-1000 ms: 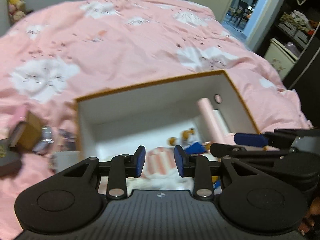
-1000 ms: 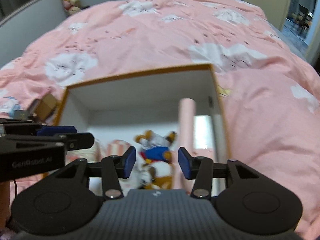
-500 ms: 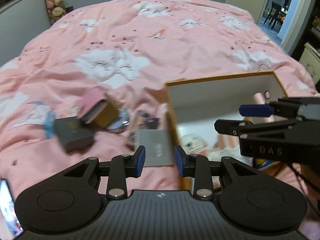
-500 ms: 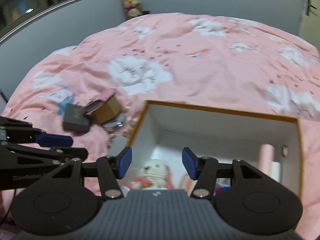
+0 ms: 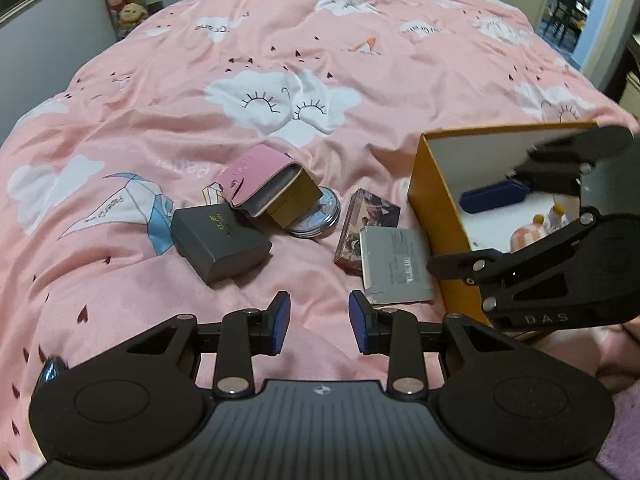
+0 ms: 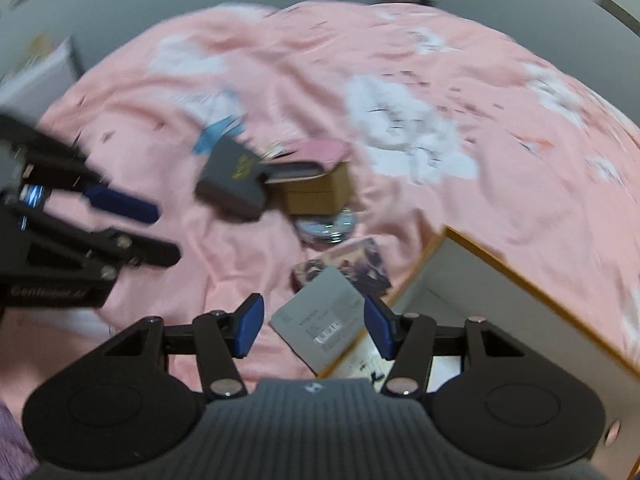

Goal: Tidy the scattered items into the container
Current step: 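Grasp the grey boxed item with the right gripper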

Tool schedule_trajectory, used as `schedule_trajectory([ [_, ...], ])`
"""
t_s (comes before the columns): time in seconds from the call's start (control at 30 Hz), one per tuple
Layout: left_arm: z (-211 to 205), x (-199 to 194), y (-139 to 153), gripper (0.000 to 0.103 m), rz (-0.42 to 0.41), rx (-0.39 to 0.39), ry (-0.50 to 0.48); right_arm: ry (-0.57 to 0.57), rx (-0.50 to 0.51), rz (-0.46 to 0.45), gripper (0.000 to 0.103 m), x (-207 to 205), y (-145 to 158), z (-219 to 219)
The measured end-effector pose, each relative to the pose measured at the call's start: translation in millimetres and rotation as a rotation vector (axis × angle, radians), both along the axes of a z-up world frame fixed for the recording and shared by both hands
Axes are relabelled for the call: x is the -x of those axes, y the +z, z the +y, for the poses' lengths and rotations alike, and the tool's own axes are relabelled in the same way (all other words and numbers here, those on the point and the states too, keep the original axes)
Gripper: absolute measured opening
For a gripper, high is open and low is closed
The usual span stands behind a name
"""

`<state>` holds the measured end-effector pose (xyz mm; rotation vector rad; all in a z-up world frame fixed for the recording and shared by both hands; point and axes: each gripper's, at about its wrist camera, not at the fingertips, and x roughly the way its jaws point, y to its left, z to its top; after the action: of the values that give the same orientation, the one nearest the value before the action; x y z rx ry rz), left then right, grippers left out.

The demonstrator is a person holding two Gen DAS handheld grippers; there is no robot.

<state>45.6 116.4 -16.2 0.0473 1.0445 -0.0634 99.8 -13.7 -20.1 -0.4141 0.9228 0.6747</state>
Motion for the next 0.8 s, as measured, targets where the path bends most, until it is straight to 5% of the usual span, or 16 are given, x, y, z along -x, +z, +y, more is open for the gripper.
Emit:
schedule_trajectory([
  [0.23, 3, -17, -17, 0.047, 0.028, -0.002, -0.085, 0.217, 0.123, 0.04, 0.068, -22, -17, 22],
  [0.57, 5, -37, -42, 0.047, 0.074, -0.054, -0.099, 0.509, 0.313, 0.059, 0.086, -32, -57, 60],
  [0.8, 3, -37, -58, 0.047, 0.103, -0.115, -0.101, 0.612, 0.428, 0.062, 0.089, -40, -85, 75],
])
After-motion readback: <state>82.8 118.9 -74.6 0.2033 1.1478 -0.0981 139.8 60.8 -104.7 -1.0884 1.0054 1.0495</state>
